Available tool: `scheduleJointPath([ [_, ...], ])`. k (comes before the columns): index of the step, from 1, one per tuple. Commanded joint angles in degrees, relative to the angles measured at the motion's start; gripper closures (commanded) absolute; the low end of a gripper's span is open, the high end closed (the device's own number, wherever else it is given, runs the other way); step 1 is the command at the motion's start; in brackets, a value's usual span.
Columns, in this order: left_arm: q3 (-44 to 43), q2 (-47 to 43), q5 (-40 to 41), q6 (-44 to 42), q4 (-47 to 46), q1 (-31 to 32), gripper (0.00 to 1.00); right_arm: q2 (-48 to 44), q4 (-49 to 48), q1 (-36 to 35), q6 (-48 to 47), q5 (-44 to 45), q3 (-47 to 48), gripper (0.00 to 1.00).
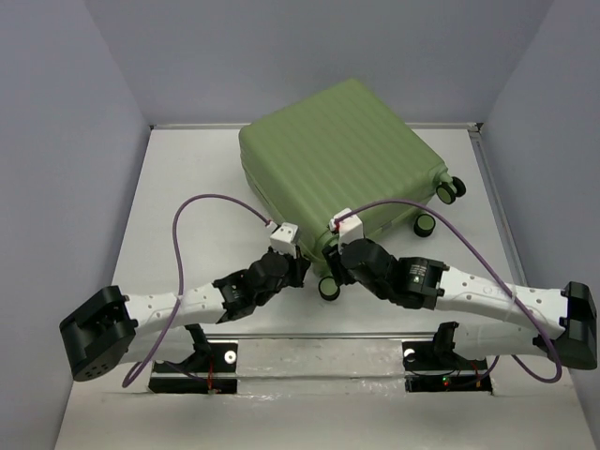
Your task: Pack the luggage
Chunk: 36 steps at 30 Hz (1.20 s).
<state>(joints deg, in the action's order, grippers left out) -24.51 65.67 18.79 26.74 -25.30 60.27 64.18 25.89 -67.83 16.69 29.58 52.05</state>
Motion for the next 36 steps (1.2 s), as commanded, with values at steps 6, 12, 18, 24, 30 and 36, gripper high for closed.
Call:
scheduleJointPath([
  [6, 1.22, -9.51, 12.16, 4.98, 12.38, -14.28, 0.94, -3.62, 3.91, -0.46, 2.74, -1.19, -2.48, 0.93],
  [12, -2.2, -13.71, 21.27, 7.88, 15.71, -15.35, 0.76, -1.96, 3.2, -0.46, 2.03, -3.83, -1.17, 0.93],
  [18, -3.17, -29.34, 15.15, 9.56, 18.35, -16.15, 0.14, -0.03, -4.96, -1.68, -0.95, -10.23, -1.16, 0.93],
  [24, -9.65, -44.29, 7.84, 6.49, 25.11, -16.15, 0.01, 11.65, -15.86, -9.58, -3.59, -14.29, 6.91, 0.93],
  [30, -20.39, -47.39, 9.69, 4.72, 36.28, -16.15, 0.01, 14.75, -18.24, -11.09, -5.26, -11.12, 13.78, 0.11],
  [36, -24.61, -48.79, 7.42, 2.35, 37.61, -16.15, 0.01, 5.45, -12.63, -11.09, -8.07, -3.57, 15.8, 0.0],
])
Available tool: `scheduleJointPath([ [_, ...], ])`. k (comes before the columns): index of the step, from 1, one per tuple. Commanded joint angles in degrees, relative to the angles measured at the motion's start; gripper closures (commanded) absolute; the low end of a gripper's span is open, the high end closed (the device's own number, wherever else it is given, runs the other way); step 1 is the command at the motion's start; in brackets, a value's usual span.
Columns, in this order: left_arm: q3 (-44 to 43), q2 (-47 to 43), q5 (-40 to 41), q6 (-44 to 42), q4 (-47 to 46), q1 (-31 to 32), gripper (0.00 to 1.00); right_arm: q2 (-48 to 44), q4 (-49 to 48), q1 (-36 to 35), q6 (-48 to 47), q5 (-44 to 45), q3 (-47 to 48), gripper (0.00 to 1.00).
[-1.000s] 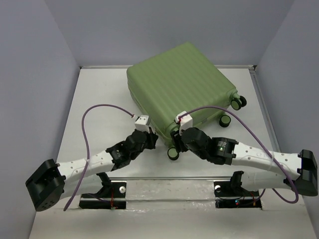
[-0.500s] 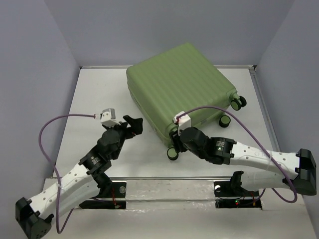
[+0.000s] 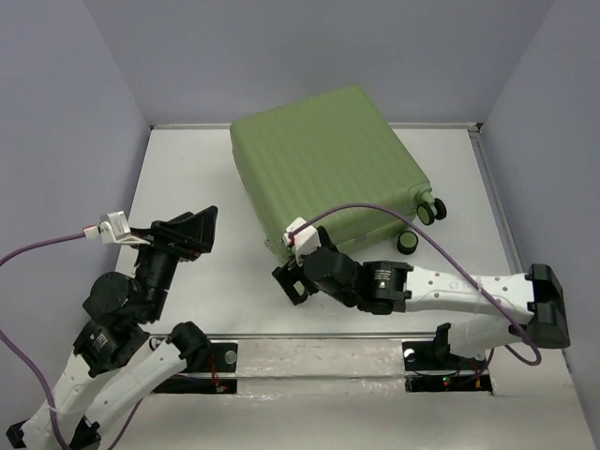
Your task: Pack the luggage
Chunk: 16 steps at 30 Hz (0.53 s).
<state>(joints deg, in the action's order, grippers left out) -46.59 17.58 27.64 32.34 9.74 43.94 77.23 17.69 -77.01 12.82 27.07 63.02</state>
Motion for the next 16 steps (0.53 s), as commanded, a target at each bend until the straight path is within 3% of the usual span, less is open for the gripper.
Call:
scheduleJointPath([
  [1, -2.8, -0.97, -2.06, -4.12, 2.31, 0.18, 0.01, -11.62, -3.46, -1.91, -5.34, -0.53, 4.48, 0.0],
  [9, -2.98, -2.12, -4.7, -8.95, -2.61, 0.18, 0.01, -37.57, -8.89, -1.91, -8.16, 12.02, -6.57, 0.0],
  [12, -1.76, -1.24, -4.35, -9.05, -3.84, 0.18, 0.01, -43.81, -13.98, -1.91, -9.3, 15.62, -12.55, 0.0],
  [16, 0.97, -0.1, -3.03, -7.64, -4.9, 0.18, 0.01, -44.19, -16.81, -1.91, -9.92, 20.12, -16.79, 0.0],
])
